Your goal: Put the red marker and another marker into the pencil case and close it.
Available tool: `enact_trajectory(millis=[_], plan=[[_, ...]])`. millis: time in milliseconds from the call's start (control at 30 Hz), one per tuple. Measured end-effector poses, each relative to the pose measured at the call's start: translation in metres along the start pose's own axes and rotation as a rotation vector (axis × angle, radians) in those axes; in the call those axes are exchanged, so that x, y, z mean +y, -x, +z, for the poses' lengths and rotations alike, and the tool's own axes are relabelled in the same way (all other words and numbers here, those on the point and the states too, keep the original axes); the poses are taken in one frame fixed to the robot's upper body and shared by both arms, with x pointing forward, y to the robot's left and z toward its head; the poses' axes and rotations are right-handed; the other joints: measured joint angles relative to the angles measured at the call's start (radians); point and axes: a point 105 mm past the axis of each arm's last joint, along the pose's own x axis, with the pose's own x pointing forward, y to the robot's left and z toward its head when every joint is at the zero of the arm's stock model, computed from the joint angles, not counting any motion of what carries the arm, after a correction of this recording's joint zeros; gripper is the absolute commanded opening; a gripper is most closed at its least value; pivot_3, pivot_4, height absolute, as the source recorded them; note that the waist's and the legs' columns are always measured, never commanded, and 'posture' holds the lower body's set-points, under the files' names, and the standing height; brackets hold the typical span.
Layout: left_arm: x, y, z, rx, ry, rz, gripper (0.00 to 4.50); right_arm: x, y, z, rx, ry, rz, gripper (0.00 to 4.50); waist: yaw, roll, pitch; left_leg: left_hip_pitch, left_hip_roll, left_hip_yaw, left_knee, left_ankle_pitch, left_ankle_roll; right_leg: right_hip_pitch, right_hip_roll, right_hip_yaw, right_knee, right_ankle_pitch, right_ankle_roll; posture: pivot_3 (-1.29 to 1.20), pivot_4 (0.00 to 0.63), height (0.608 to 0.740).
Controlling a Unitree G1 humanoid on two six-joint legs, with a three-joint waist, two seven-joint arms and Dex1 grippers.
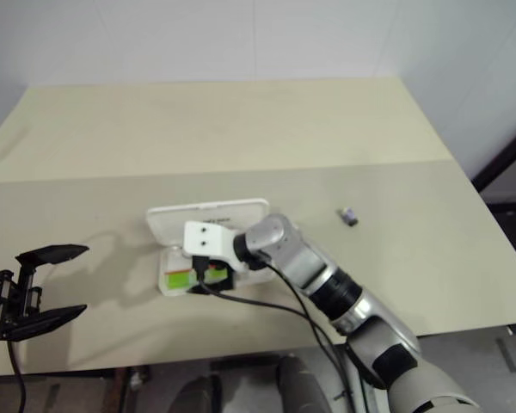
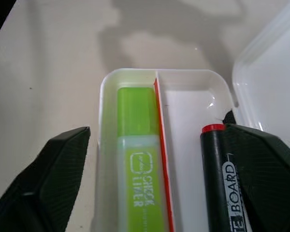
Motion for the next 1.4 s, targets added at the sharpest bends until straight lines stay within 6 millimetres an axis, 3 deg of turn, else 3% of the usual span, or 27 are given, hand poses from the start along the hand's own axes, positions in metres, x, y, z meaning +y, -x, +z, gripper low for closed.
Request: enact_trajectory(millis=[267, 500, 900, 1000, 1167, 1300, 1400], plan=[[0.003, -0.003, 0.001, -0.002, -0.019, -0.002, 4.50, 0.006, 0.007, 0.013, -0.030, 0.012, 0.027, 4.48, 0.001, 0.000, 0.000, 0.000, 0.000, -0.001, 0.000, 0.000, 0.000, 0.000, 0.000, 0.000, 0.000, 0.000, 0.000, 0.00, 0.150, 0.740], [0.005, -0.009, 0.001, -0.016, -0.028, -0.012, 4.50, 0.017, 0.032, 0.025, -0.101, -0.068, 0.070, 4.48, 0.003, 0.000, 0.000, 0.000, 0.000, -0.001, 0.000, 0.000, 0.000, 0.001, 0.000, -0.001, 0.000, 0.000, 0.000, 0.00, 0.150, 0.740], [-0.004, -0.045, 0.001, -0.087, -0.045, -0.097, 4.50, 0.037, 0.107, -0.012, -0.016, -0.402, 0.007, 4.48, 0.014, 0.000, 0.000, 0.000, -0.001, -0.001, 0.000, 0.000, 0.000, 0.001, 0.001, 0.000, -0.001, 0.000, 0.000, 0.00, 0.150, 0.740], [-0.004, -0.050, -0.001, -0.101, -0.039, -0.104, 4.50, 0.027, 0.138, -0.040, 0.099, -0.446, -0.150, 4.48, 0.024, 0.000, 0.000, 0.000, -0.001, 0.001, 0.001, 0.000, 0.000, 0.001, 0.002, 0.001, -0.002, 0.000, 0.001, 0.00, 0.150, 0.740], [-0.002, -0.059, -0.002, -0.127, -0.038, -0.139, 4.50, -0.012, 0.187, -0.080, 0.233, -0.453, -0.474, 4.48, 0.029, -0.001, 0.000, 0.000, -0.001, 0.004, 0.003, 0.000, 0.000, 0.001, 0.002, 0.004, -0.002, 0.001, 0.002, 0.00, 0.150, 0.740], [0.002, -0.065, 0.000, -0.143, -0.053, -0.156, 4.50, -0.043, 0.210, -0.103, 0.250, -0.445, -0.725, 4.48, 0.028, -0.001, 0.000, 0.000, -0.002, 0.005, 0.002, 0.000, 0.000, 0.001, 0.003, 0.005, -0.002, 0.001, 0.003, 0.00, 0.150, 0.740], [0.005, -0.066, -0.001, -0.145, -0.046, -0.159, 4.50, -0.054, 0.219, -0.117, 0.265, -0.454, -0.840, 4.48, 0.030, -0.001, 0.000, 0.000, -0.001, 0.004, 0.001, 0.000, 0.000, 0.000, 0.003, 0.005, -0.002, 0.001, 0.003, 0.00, 0.150, 0.740]])
